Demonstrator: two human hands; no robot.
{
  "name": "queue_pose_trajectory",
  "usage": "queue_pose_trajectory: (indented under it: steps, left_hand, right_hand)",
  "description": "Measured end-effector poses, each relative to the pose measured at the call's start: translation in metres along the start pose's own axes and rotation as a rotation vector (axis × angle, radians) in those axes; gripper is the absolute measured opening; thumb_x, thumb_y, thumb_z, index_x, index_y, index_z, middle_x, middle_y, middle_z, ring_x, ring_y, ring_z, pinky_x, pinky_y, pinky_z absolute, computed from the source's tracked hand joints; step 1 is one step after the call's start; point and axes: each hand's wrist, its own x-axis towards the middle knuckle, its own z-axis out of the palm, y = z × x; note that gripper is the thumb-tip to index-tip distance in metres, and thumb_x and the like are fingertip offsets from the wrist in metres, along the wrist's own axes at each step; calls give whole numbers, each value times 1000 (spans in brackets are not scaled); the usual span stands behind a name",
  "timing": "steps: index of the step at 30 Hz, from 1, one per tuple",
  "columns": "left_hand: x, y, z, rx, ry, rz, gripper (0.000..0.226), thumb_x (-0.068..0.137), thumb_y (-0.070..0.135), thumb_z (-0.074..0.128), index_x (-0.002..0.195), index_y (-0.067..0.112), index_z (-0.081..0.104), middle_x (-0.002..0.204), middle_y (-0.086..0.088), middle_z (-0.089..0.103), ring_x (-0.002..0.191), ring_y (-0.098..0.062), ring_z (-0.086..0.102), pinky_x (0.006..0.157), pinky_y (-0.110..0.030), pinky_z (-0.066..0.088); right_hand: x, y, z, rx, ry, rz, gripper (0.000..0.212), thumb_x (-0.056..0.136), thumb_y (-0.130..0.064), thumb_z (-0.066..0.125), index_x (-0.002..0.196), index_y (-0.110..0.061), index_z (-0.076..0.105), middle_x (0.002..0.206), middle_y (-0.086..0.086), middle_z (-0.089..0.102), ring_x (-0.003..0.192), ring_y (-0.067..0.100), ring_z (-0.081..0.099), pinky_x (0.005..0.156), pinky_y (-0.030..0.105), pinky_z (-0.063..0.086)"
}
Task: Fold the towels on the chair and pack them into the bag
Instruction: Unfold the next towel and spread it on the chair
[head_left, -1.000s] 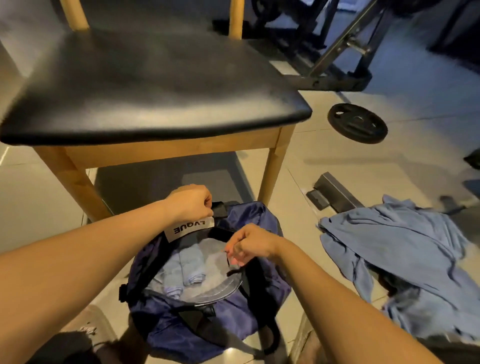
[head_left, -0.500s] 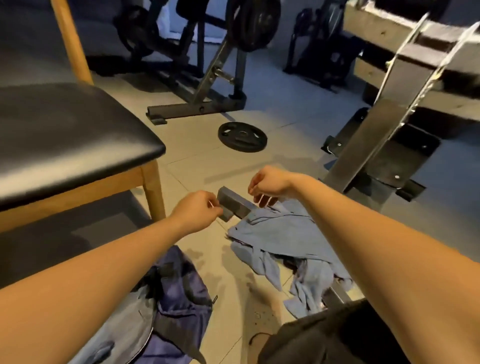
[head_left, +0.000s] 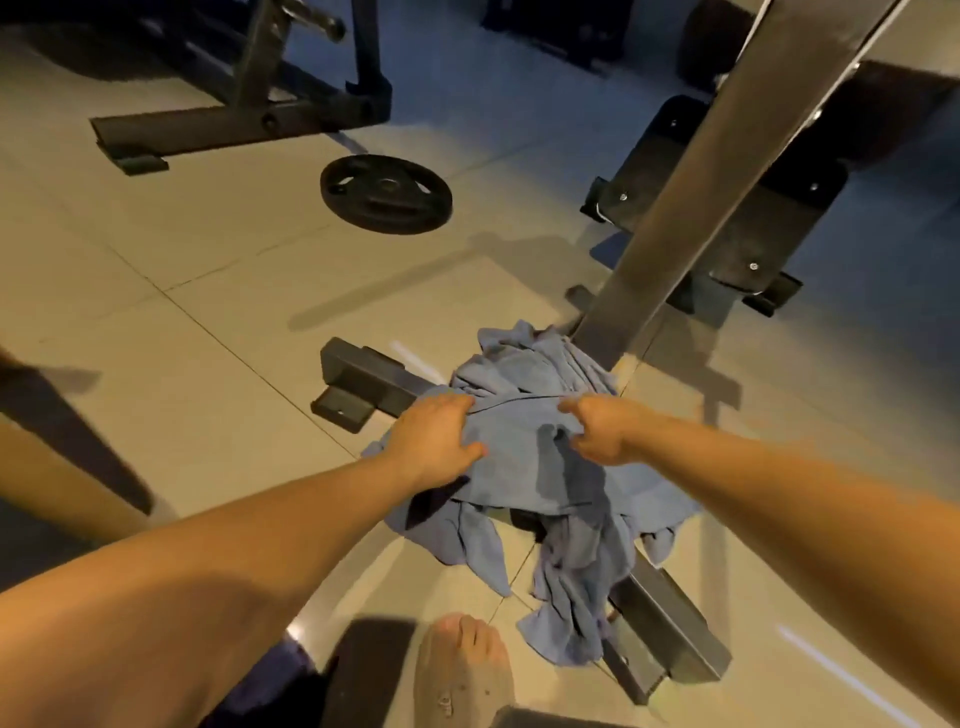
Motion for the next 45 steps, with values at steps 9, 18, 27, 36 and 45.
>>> queue_pose_trajectory:
  steps: [9, 18, 27, 36, 45]
  left_hand:
    - [70, -17, 33, 9, 24, -105, 23, 92, 40, 67, 109, 24, 69, 108, -4, 71, 110, -32, 61, 98, -41, 40]
    - [15, 4, -43, -283, 145, 96, 12, 98, 29, 63, 90, 23, 70, 82, 4, 65, 76, -16, 59, 64, -34, 46]
    - [-54, 17, -185, -562, 386, -134, 24, 103, 27, 55, 86, 16, 67, 77, -4, 67, 71, -16, 60, 61, -33, 49]
    - [-201, 24, -345, -558, 605, -157, 22, 86, 38, 79, 76, 19, 74, 70, 4, 71, 68, -10, 63, 52, -20, 45]
    - [-340, -23, -445, -707, 926, -384, 27, 90, 44, 73, 86, 18, 80, 72, -2, 74, 67, -19, 66, 53, -25, 49]
  right_hand:
    - [48, -3, 36, 186, -182, -5, 98, 100, -23, 59, 160, -22, -19, 149, 21, 48, 124, 40, 54, 103, 46, 47]
    - [42, -12, -13, 165, 300, -198, 24, 97, -32, 64, 83, -12, 64, 74, 11, 57, 79, 36, 60, 62, 41, 47]
    - [-32, -48, -141, 766, 239, -360, 32, 99, -24, 67, 71, -8, 63, 72, 13, 54, 67, 15, 47, 67, 28, 40]
    - [-128, -140, -232, 804, 604, -610, 27, 87, -25, 76, 71, -5, 67, 64, 4, 58, 61, 13, 48, 62, 32, 39]
    - [-209, -211, -294, 833, 379, -836, 20, 95, -20, 70, 78, -10, 74, 84, 6, 70, 86, 22, 65, 84, 37, 56]
